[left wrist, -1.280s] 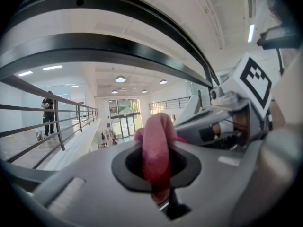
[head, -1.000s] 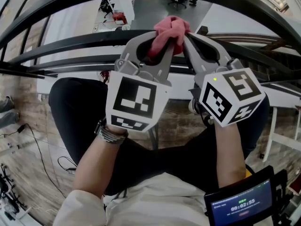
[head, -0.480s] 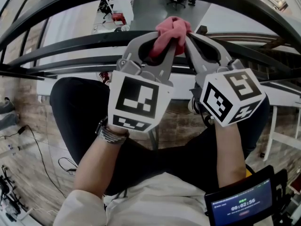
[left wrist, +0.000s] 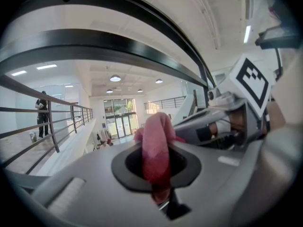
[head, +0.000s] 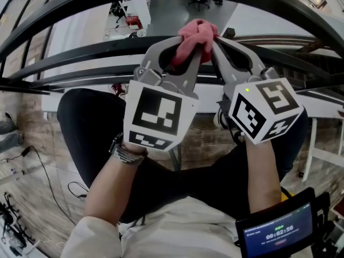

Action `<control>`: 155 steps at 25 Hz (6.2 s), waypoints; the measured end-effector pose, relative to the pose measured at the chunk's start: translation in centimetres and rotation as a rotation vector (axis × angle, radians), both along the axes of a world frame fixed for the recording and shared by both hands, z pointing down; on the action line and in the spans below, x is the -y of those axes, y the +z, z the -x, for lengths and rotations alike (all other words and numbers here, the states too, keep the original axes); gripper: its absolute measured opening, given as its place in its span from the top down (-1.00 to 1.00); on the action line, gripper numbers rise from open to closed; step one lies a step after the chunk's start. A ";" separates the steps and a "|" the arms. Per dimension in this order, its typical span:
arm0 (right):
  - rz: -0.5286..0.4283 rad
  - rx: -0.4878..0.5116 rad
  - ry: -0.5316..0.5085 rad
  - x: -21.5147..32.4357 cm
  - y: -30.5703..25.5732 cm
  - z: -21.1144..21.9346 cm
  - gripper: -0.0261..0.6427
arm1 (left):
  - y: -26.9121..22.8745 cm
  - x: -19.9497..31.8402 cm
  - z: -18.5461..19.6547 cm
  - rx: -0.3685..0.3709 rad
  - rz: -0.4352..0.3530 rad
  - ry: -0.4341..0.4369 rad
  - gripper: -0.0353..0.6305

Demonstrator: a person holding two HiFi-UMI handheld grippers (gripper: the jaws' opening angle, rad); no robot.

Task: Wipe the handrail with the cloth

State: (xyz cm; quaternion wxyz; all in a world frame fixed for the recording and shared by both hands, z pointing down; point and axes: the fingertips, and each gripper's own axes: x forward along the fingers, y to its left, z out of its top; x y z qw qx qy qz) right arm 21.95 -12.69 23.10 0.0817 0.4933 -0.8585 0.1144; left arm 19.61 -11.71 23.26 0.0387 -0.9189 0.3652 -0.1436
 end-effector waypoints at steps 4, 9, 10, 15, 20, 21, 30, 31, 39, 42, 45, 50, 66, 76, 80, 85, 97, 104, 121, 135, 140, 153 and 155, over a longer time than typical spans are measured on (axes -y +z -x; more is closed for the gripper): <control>0.000 0.003 0.005 0.0 0.0 -0.4 0.92 | 0.0 -0.1 -0.4 -0.002 0.002 0.008 0.80; -0.001 0.008 0.009 -0.1 0.0 -0.9 0.92 | 0.0 -0.1 -0.9 -0.002 0.002 0.017 0.80; -0.001 0.009 0.011 -0.1 0.0 -1.0 0.92 | 0.0 -0.1 -1.0 -0.002 0.002 0.020 0.80; 0.002 0.018 0.014 -0.2 0.0 -1.6 0.92 | 0.0 -0.2 -1.6 0.007 0.002 0.028 0.80; 0.004 0.032 0.029 -0.1 0.1 -2.4 0.92 | 0.1 -0.2 -2.6 0.022 0.006 0.037 0.80; 0.003 0.033 0.032 -0.1 0.1 -2.5 0.92 | 0.1 -0.2 -2.7 0.026 0.004 0.038 0.80; 0.003 0.039 0.052 -0.2 0.2 -3.5 0.92 | 0.2 -0.4 -3.6 0.018 -0.003 0.061 0.80; 0.003 0.040 0.055 -0.2 0.2 -3.6 0.92 | 0.2 -0.4 -3.7 0.018 -0.003 0.063 0.80; 0.000 0.046 0.075 -0.4 0.2 -4.6 0.92 | 0.2 -0.5 -4.7 0.016 -0.004 0.083 0.80; -0.001 0.048 0.081 -0.4 0.2 -4.9 0.92 | 0.3 -0.5 -5.0 0.016 -0.006 0.090 0.80; -0.002 0.050 0.086 -0.4 0.3 -5.1 0.92 | 0.3 -0.5 -5.2 0.017 -0.007 0.095 0.80; -0.004 0.054 0.094 -0.6 0.4 -5.7 0.92 | 0.4 -0.8 -5.7 0.017 -0.007 0.104 0.80; -0.011 0.061 0.131 -0.8 0.5 -7.5 0.92 | 0.5 -1.1 -7.6 0.024 -0.006 0.136 0.80; -0.021 0.063 0.152 -1.2 0.4 -8.8 0.92 | 0.5 -1.4 -9.0 0.033 -0.008 0.152 0.80; -0.024 0.067 0.162 -1.3 0.6 -9.4 0.92 | 0.7 -1.5 -9.5 0.032 -0.006 0.161 0.80; -0.025 0.073 0.175 -1.5 0.7 -10.2 0.92 | 0.8 -1.8 -10.3 0.033 -0.009 0.174 0.80; -0.032 0.089 0.189 -1.9 0.5 -11.0 0.92 | 0.7 -2.1 -11.0 0.029 -0.022 0.203 0.79; -0.035 0.093 0.202 -2.0 0.5 -11.7 0.92 | 0.6 -2.3 -11.7 0.028 -0.029 0.219 0.79; -0.046 0.082 0.228 -1.9 0.5 -12.2 0.92 | 0.7 -2.4 -12.2 0.033 -0.046 0.238 0.79; -0.038 0.083 0.213 -2.5 0.8 -12.5 0.92 | 1.4 -3.2 -12.7 0.063 -0.040 0.289 0.79; -0.015 0.083 0.189 -2.9 1.4 -12.4 0.92 | 2.0 -3.7 -12.7 0.084 -0.039 0.304 0.79; 0.038 0.074 0.143 -3.0 2.9 -12.0 0.92 | 3.4 -3.7 -11.8 0.120 -0.037 0.309 0.79; 0.041 0.070 0.141 -2.9 2.9 -11.8 0.92 | 3.3 -3.6 -11.7 0.120 -0.039 0.309 0.79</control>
